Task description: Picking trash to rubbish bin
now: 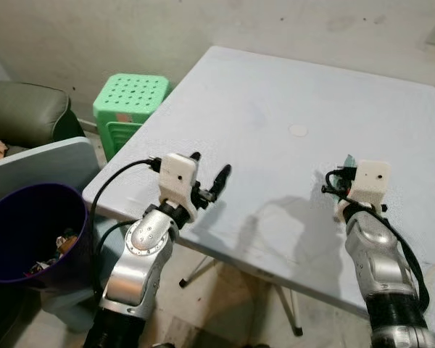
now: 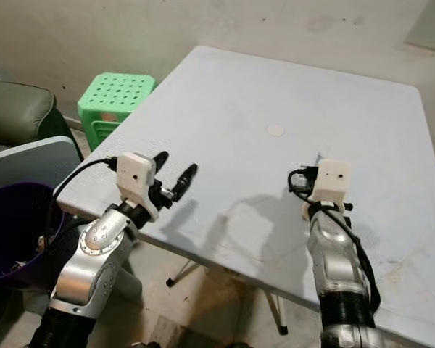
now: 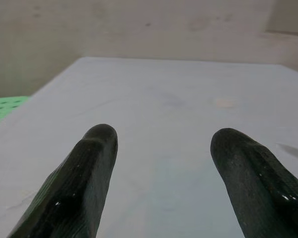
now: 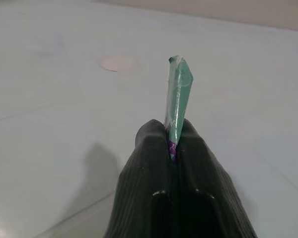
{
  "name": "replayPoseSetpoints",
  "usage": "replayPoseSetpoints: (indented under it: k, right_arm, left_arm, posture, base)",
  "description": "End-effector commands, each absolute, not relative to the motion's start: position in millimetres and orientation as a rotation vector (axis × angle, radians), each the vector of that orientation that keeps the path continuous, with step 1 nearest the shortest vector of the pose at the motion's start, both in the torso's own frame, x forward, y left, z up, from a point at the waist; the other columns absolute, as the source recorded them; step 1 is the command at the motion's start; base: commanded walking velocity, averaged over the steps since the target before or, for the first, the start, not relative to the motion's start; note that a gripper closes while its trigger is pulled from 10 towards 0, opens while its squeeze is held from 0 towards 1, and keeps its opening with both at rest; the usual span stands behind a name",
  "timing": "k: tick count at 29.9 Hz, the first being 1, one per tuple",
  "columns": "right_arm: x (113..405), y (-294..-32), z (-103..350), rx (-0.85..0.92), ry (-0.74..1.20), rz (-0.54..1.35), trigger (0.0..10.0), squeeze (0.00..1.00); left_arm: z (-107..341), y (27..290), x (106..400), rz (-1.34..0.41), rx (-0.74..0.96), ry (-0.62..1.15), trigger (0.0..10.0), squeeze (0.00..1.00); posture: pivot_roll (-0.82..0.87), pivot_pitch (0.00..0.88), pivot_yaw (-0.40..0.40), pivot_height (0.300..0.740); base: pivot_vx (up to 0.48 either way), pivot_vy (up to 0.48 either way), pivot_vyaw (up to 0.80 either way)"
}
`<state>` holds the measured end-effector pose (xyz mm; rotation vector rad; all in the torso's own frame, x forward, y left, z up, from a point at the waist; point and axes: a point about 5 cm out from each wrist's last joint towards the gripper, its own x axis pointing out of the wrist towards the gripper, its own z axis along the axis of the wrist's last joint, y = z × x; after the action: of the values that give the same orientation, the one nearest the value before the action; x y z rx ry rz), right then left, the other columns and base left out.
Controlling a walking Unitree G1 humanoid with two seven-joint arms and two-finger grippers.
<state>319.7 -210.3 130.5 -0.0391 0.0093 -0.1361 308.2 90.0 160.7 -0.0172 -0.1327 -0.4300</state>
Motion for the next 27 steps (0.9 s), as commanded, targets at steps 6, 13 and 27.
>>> replayPoseSetpoints:
  k: [6, 13, 27]
  right_arm:
    - [297.0, -199.2, 149.9, -0.013, -0.125, -0.089, 5.7, 0.00]
    - [281.1, -185.4, 157.6, 0.110, -0.219, 0.018, 10.0, 0.00]
    - [272.7, -184.2, 149.1, 0.012, -0.223, 0.018, 10.0, 0.00]
  left_arm:
    - [158.8, 93.4, 311.8, -0.402, -0.041, -0.138, 10.0, 0.00]
    - [156.7, 100.7, 315.6, -0.375, -0.063, -0.140, 10.0, 0.00]
    - [157.4, 110.3, 320.0, -0.348, -0.080, -0.165, 10.0, 0.00]
  posture:
    - [-0.06, 0.037, -0.002, 0.740]
    - [-0.06, 0.013, 0.008, 0.740]
    - [-0.06, 0.009, 0.005, 0.740]
  base:
    - [0.000, 0.000, 0.00]
    - [0.000, 0.000, 0.00]
    - [0.000, 0.000, 0.00]
